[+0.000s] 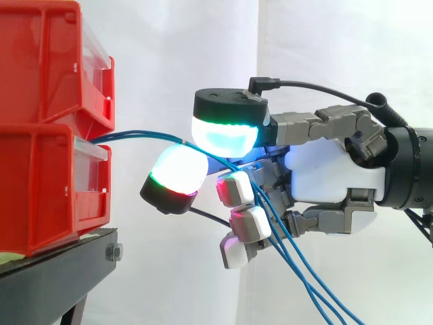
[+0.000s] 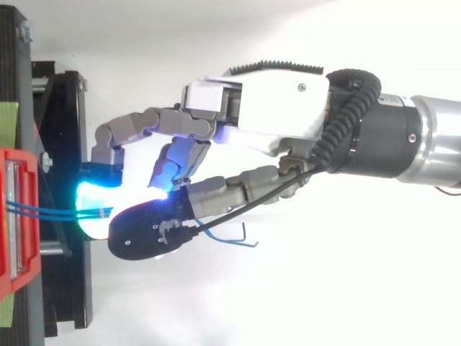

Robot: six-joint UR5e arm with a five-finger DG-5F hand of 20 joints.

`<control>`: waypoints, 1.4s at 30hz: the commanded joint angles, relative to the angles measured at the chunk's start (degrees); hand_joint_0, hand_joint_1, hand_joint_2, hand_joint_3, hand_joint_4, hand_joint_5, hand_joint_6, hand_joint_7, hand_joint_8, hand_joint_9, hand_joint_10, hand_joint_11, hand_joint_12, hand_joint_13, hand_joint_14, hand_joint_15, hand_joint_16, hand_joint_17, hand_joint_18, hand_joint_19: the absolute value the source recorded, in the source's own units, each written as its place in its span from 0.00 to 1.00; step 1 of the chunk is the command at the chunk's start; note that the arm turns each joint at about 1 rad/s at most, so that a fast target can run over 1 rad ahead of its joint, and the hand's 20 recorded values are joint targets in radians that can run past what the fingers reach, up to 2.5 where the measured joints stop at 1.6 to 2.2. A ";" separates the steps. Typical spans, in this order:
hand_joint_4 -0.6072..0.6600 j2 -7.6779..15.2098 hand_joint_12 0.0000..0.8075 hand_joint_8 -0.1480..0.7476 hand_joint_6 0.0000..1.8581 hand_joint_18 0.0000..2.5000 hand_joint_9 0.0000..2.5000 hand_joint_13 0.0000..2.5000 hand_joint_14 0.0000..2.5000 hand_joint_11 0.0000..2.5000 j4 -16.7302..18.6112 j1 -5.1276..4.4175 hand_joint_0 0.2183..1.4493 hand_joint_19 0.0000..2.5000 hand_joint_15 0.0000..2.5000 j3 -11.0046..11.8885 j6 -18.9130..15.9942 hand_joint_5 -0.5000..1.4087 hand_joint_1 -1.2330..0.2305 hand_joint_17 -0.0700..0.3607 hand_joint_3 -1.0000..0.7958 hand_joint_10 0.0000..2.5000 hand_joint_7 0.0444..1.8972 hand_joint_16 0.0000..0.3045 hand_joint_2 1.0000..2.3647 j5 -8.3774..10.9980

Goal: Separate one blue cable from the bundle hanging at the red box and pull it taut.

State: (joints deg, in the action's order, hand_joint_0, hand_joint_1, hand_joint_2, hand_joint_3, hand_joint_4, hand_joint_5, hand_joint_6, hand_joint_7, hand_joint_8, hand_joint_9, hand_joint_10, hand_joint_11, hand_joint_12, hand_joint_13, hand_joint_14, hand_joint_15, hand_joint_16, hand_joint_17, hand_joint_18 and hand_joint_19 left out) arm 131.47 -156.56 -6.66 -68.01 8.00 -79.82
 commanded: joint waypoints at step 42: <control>0.61 0.01 0.52 0.53 0.34 0.35 0.43 0.44 0.01 0.33 -0.23 -0.11 0.49 0.25 0.28 -0.02 0.08 0.18 0.27 0.40 0.37 0.01 0.64 0.15 0.01 0.10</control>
State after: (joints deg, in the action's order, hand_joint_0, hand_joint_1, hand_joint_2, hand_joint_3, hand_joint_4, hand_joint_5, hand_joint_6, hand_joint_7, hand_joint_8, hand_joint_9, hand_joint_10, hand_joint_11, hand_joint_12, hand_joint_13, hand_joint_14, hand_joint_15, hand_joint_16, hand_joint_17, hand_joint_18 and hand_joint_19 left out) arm 131.46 -156.80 -6.75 -68.03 8.09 -79.75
